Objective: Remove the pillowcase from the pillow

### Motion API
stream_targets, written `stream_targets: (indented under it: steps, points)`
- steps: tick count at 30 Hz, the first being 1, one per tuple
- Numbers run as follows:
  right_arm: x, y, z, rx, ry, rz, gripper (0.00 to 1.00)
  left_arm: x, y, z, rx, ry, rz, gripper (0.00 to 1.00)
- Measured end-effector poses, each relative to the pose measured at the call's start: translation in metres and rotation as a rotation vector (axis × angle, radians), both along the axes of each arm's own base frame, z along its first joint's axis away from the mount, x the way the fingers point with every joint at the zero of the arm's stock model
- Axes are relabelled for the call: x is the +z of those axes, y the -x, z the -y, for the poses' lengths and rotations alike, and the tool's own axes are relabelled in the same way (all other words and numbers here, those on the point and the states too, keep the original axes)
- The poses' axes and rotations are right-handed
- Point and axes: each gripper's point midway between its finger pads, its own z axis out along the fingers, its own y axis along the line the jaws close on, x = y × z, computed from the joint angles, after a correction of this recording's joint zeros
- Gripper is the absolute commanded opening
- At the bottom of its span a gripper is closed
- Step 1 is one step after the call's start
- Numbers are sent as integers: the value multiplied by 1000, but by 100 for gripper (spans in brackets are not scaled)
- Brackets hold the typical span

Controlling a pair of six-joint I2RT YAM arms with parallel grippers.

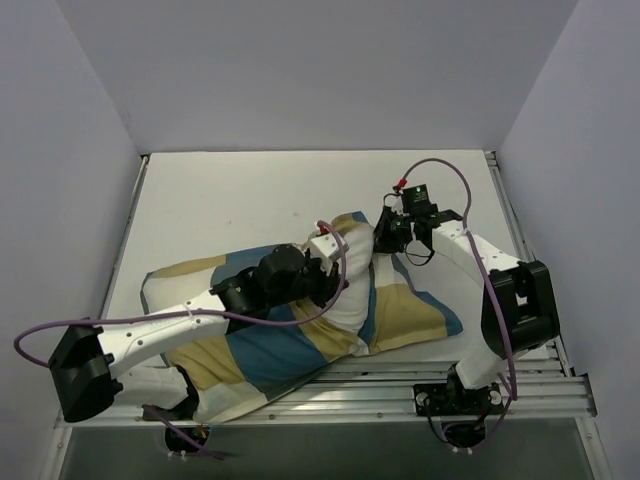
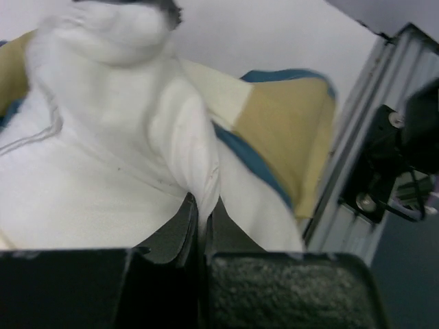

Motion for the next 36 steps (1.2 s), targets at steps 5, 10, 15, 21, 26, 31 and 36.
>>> stream_targets:
  steps: [5, 10, 15, 21, 26, 31, 36]
  points:
    - [-29, 1, 18, -46, 32, -49, 0, 27, 37, -14, -84, 71, 30, 2]
    - [-26, 10, 21, -31, 31, 21, 0, 40, 34, -32, -37, 110, 32, 2]
    - [14, 3, 33, -41, 70, 202, 0, 41, -12, -34, 105, 103, -6, 2]
    - [65, -2, 55, -102, 167, 368, 12, 59, -84, -19, 258, 108, -17, 2]
    - [110, -6, 66, -187, 284, 488, 31, 65, -148, -21, 398, 84, -5, 2]
    - [117, 13, 65, -202, 340, 504, 41, 44, -188, -37, 519, 16, -24, 30]
    - [103, 28, 65, -201, 373, 481, 47, 46, -181, -38, 510, 10, -31, 90]
